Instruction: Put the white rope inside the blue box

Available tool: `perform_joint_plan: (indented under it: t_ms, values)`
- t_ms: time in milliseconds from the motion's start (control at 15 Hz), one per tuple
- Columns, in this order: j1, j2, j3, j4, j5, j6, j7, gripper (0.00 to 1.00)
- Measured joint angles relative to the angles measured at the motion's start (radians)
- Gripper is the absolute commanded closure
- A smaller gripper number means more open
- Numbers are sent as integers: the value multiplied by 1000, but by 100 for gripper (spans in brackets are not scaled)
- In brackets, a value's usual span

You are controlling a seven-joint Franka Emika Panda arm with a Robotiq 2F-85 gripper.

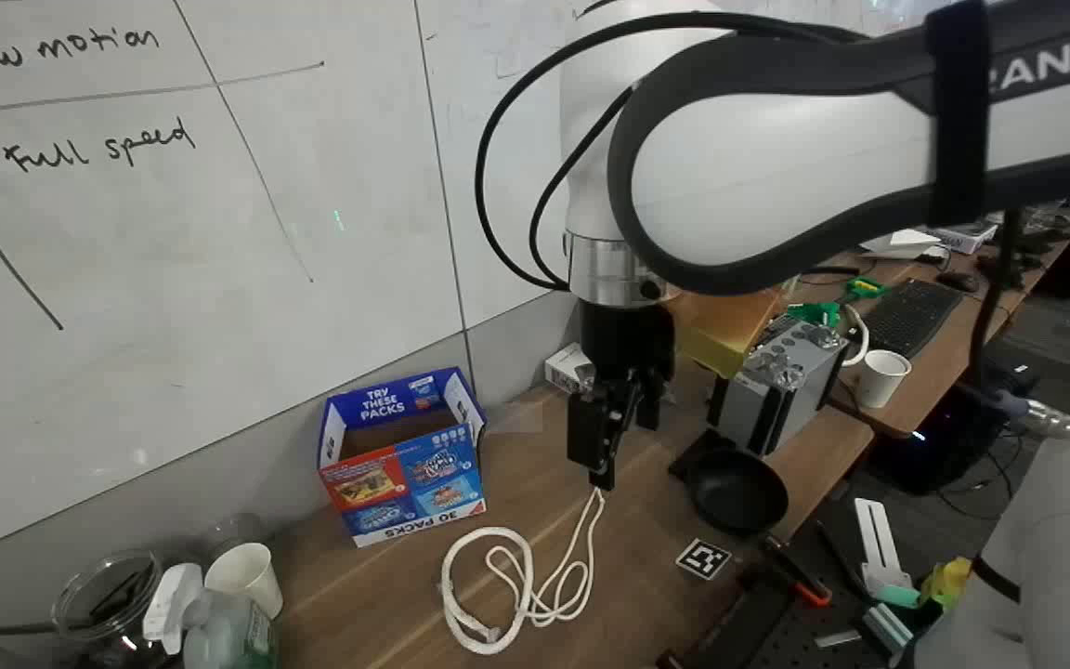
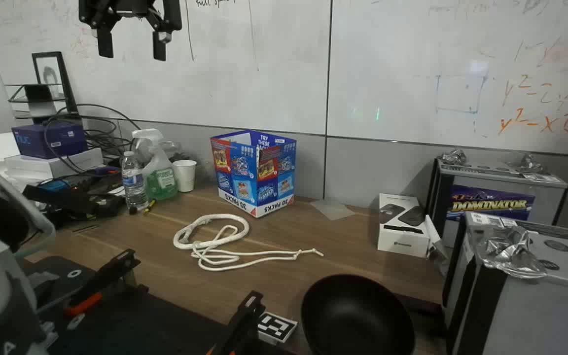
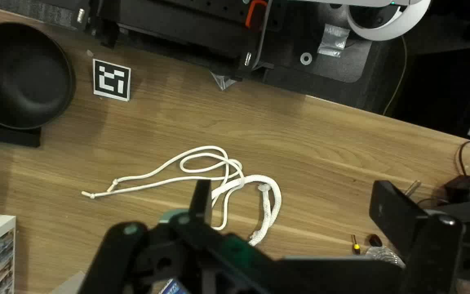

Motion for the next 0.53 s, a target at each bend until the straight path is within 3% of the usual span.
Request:
perform_joint_plan:
  t_ms: [533]
  values:
    - [-4,-3,1,-7,-3,6,7,0]
